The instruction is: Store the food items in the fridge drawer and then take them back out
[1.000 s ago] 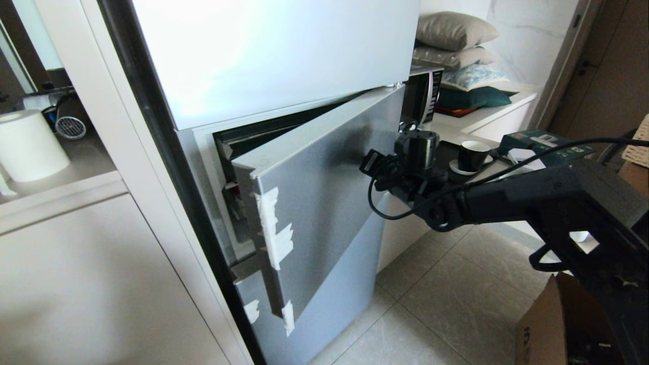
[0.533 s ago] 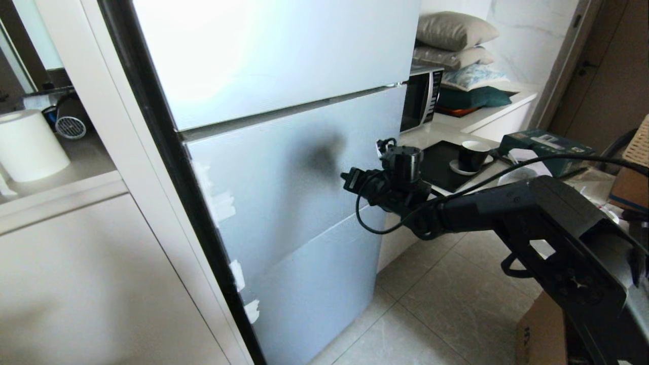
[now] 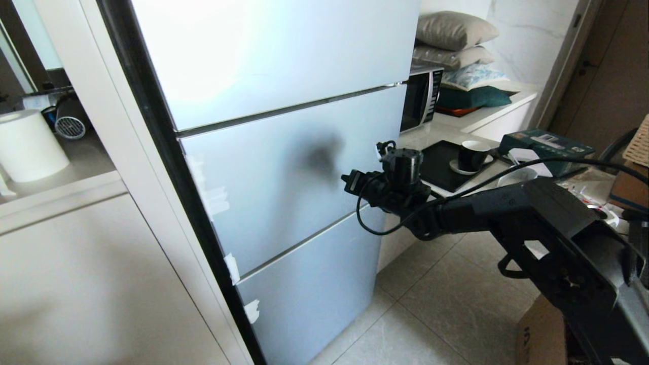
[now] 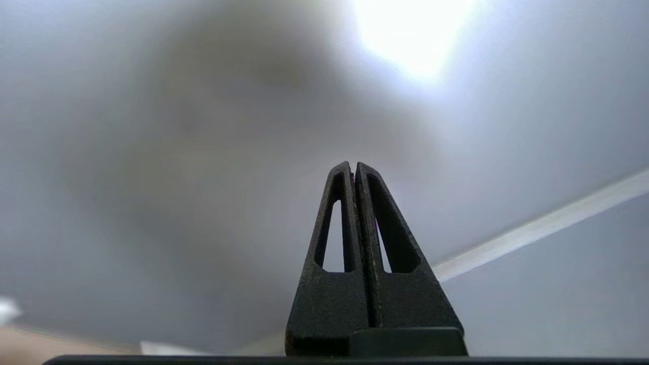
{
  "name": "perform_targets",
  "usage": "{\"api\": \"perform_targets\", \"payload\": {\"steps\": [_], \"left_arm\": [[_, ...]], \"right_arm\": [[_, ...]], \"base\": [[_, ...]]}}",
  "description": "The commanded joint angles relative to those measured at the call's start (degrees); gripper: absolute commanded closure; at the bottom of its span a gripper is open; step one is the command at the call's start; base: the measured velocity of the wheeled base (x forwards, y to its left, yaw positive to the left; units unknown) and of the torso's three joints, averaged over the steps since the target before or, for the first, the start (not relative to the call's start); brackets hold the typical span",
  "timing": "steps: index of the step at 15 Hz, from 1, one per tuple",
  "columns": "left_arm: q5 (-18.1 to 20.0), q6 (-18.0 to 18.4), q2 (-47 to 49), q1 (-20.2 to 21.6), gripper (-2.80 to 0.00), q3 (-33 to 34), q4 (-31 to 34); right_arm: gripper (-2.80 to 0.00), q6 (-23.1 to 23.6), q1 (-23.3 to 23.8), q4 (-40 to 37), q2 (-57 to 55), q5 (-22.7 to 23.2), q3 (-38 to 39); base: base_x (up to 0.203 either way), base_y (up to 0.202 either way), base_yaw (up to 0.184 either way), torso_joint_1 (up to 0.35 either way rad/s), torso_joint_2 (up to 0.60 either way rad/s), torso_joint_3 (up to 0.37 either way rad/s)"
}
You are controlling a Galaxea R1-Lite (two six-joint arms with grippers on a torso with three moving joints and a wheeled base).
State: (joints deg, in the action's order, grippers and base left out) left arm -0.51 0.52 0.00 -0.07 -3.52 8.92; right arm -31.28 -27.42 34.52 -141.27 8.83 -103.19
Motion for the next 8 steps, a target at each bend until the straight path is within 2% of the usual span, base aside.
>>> {"api": "perform_targets", "payload": {"steps": [1,5,8], "left_arm": [[-0.02,0.00,0.09,-0.01,0.00,0.01,0.04],[-0.02,0.00,0.09,-0.01,0.00,0.01,0.04],[-0.02,0.00,0.09,-0.01,0.00,0.01,0.04]], "right_arm": [[0.00,1.31,-0.48,0.36,9.16,0.06,10.84],[0.00,5.00,-4.08,0.43,32.63,-0.02,37.62],[0.00,10.44,-6.38,0.44,52.20,-1.17,59.24]], "base": [[0.000,0.000,0.000,0.000,0.00,0.000],[0.000,0.000,0.000,0.000,0.00,0.000],[0.000,0.000,0.000,0.000,0.00,0.000]]}}
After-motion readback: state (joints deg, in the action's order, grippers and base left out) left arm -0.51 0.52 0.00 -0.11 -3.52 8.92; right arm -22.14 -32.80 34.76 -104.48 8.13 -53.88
